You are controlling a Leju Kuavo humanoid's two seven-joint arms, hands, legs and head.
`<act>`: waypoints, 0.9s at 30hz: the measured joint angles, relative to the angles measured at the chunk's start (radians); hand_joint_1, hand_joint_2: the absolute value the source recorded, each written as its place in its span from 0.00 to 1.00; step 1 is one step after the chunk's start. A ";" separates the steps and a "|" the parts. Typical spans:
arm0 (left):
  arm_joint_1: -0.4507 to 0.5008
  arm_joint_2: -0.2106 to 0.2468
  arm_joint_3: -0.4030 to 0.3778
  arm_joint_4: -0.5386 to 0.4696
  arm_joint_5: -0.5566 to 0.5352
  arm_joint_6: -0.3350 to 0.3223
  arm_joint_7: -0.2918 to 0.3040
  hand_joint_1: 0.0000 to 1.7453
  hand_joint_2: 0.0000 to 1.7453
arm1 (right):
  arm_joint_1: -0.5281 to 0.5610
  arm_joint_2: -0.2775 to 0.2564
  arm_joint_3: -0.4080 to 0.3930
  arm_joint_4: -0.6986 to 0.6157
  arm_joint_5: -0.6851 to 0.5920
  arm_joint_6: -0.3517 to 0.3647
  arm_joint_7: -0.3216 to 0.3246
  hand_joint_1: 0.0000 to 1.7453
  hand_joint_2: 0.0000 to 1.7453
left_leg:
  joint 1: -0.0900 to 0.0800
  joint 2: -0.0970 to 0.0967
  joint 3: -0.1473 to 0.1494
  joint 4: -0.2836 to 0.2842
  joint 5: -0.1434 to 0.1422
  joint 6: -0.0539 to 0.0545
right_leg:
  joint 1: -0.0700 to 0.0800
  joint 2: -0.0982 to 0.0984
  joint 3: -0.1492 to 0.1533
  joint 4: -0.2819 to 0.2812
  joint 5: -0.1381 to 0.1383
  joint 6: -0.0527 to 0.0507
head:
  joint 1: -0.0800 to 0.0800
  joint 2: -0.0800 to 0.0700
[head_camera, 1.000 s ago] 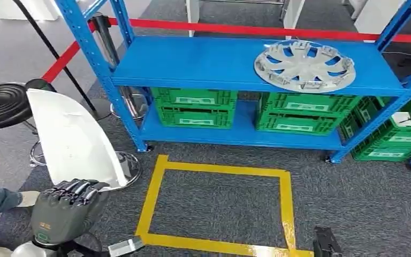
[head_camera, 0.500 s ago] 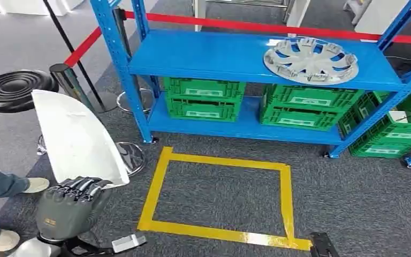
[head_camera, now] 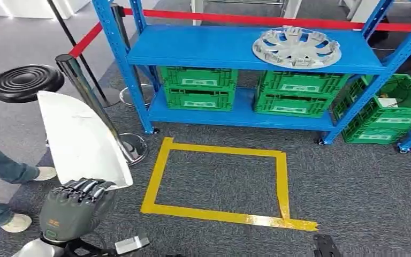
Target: Take the parts from the cabinet and place them on the table.
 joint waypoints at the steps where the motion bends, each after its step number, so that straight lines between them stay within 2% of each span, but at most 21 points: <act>1: 0.000 0.000 0.000 0.000 0.000 0.000 0.000 1.00 1.00 | 0.001 0.000 -0.001 0.000 0.002 0.000 0.000 0.00 0.00 | 0.000 0.000 -0.007 0.079 -0.046 -0.003 | 0.001 -0.002 -0.016 0.001 0.013 -0.001 | 0.000 0.000; 2: 0.000 0.000 0.000 0.002 0.000 0.000 0.000 1.00 1.00 | 0.001 0.002 -0.003 0.000 0.005 0.001 0.001 0.00 0.00 | 0.000 0.000 -0.008 0.142 -0.061 -0.005 | 0.002 -0.004 -0.032 0.004 0.026 -0.001 | 0.000 0.000; 3: 0.001 0.000 0.000 0.003 0.000 0.000 0.000 1.00 1.00 | 0.000 0.002 -0.004 0.000 0.009 0.001 0.001 0.00 0.00 | 0.000 0.000 0.001 0.187 -0.046 -0.005 | 0.003 -0.006 -0.048 0.009 0.041 -0.001 | 0.000 0.000; 4: 0.001 0.000 0.000 0.003 0.001 0.000 0.000 1.00 1.00 | 0.000 0.004 -0.005 0.000 0.011 0.001 0.002 0.00 0.00 | 0.000 0.000 0.025 0.185 -0.012 -0.005 | 0.003 -0.008 -0.073 0.015 0.055 0.002 | 0.000 0.000; 6: 0.001 0.002 0.000 0.003 0.002 0.000 0.002 1.00 1.00 | 0.001 0.007 -0.006 0.000 0.018 0.001 0.005 0.00 0.00 | 0.001 0.000 0.117 0.093 0.041 -0.004 | 0.001 -0.008 -0.116 0.034 0.074 0.010 | 0.000 0.000; 7: 0.002 0.003 0.001 0.003 0.004 0.000 0.005 1.00 1.00 | 0.000 0.008 -0.007 0.000 0.025 0.000 0.008 0.00 0.00 | 0.002 0.000 0.194 -0.001 0.024 -0.002 | 0.001 -0.007 -0.130 0.047 0.080 0.016 | 0.000 0.000; 8: 0.002 0.005 0.003 0.003 0.005 0.000 0.010 1.00 1.00 | 0.000 0.009 -0.008 0.000 0.032 -0.001 0.011 0.00 0.00 | -0.002 0.000 0.259 -0.101 -0.027 0.000 | 0.005 -0.006 -0.146 0.060 0.083 0.021 | -0.001 0.000; 9: 0.004 0.008 0.004 0.003 0.007 0.000 0.016 1.00 1.00 | 0.000 0.012 -0.010 -0.001 0.040 -0.002 0.013 0.00 0.00 | -0.004 -0.002 0.273 -0.137 -0.050 0.011 | 0.005 -0.007 -0.152 0.065 0.093 0.028 | 0.002 0.000; 12: 0.023 0.017 0.007 0.003 0.017 0.001 0.026 1.00 1.00 | 0.004 0.016 -0.013 0.000 0.055 -0.007 0.025 0.00 0.00 | -0.009 0.001 0.248 -0.137 -0.026 0.034 | -0.001 -0.004 -0.162 0.059 0.121 0.043 | -0.001 0.000; 13: 0.025 0.020 0.008 0.003 0.020 0.001 0.029 1.00 1.00 | 0.004 0.019 -0.013 -0.001 0.060 -0.010 0.029 0.00 0.00 | -0.006 0.005 0.237 -0.138 -0.013 0.043 | -0.004 0.001 -0.170 0.070 0.092 0.049 | -0.001 0.000; 14: 0.027 0.024 0.009 0.003 0.026 0.001 0.030 1.00 1.00 | 0.005 0.022 -0.013 -0.001 0.065 -0.014 0.035 0.00 0.00 | -0.007 0.005 0.221 -0.138 -0.002 0.051 | -0.005 0.004 -0.190 0.106 0.032 0.054 | 0.003 0.000; 16: 0.033 0.029 0.011 0.000 0.033 0.001 0.031 1.00 1.00 | 0.002 0.025 -0.013 -0.002 0.072 -0.019 0.038 0.00 0.00 | -0.009 0.004 0.190 -0.138 0.020 0.056 | -0.006 0.009 -0.230 0.252 -0.083 0.058 | 0.006 0.000; 17: 0.037 0.032 0.014 0.000 0.037 0.001 0.031 1.00 1.00 | 0.001 0.026 -0.013 -0.003 0.076 -0.019 0.039 0.00 0.00 | -0.010 0.004 0.173 -0.138 0.030 0.057 | -0.006 0.009 -0.242 0.318 -0.106 0.059 | 0.006 0.000; 18: 0.040 0.034 0.017 0.000 0.037 0.001 0.031 1.00 1.00 | 0.002 0.028 -0.013 -0.004 0.080 -0.019 0.042 0.00 0.00 | -0.011 0.004 0.157 -0.137 0.043 0.056 | -0.005 0.010 -0.243 0.361 -0.097 0.057 | 0.005 0.000; 20: 0.043 0.037 0.019 0.000 0.044 0.001 0.031 1.00 1.00 | 0.003 0.031 -0.013 -0.008 0.091 -0.019 0.049 0.00 0.00 | -0.014 0.004 0.127 -0.137 0.066 0.053 | -0.004 0.011 -0.195 0.342 -0.011 0.049 | 0.005 0.000; 21: 0.044 0.037 0.021 0.000 0.047 0.001 0.031 1.00 1.00 | 0.003 0.031 -0.014 -0.014 0.099 -0.019 0.055 0.00 0.00 | -0.015 0.004 0.120 -0.137 0.077 0.051 | -0.001 0.011 -0.135 0.273 0.022 0.043 | 0.006 0.000; 22: 0.044 0.038 0.021 0.000 0.047 0.001 0.029 1.00 1.00 | 0.002 0.031 -0.015 -0.020 0.106 -0.018 0.061 0.00 0.00 | -0.014 0.004 0.115 -0.137 0.086 0.048 | 0.005 0.011 -0.064 0.183 0.021 0.033 | 0.005 0.000; 23: 0.044 0.038 0.021 0.000 0.047 0.001 0.027 1.00 1.00 | 0.001 0.031 -0.017 -0.026 0.112 -0.018 0.068 0.00 0.00 | -0.014 0.004 0.114 -0.136 0.092 0.043 | 0.011 0.010 0.005 0.087 -0.019 0.020 | 0.005 0.000; 24: 0.043 0.039 0.021 0.000 0.047 0.001 0.026 1.00 1.00 | -0.001 0.031 -0.020 -0.029 0.119 -0.016 0.072 0.00 0.00 | -0.015 0.006 0.113 -0.134 0.098 0.037 | 0.012 0.009 0.051 0.024 -0.042 0.017 | 0.004 0.000; 25: 0.043 0.040 0.021 0.000 0.047 0.001 0.024 1.00 1.00 | -0.002 0.031 -0.023 -0.032 0.124 -0.014 0.078 0.00 0.00 | -0.014 0.009 0.110 -0.134 0.106 0.031 | 0.016 0.008 0.041 0.007 -0.054 0.017 | 0.006 0.000; 27: 0.044 0.043 0.022 -0.003 0.046 0.001 0.022 1.00 1.00 | 0.005 0.031 -0.023 -0.037 0.132 -0.006 0.087 0.00 0.00 | -0.011 0.009 0.111 -0.146 0.124 0.015 | 0.016 0.008 0.033 0.002 -0.041 0.002 | 0.008 0.000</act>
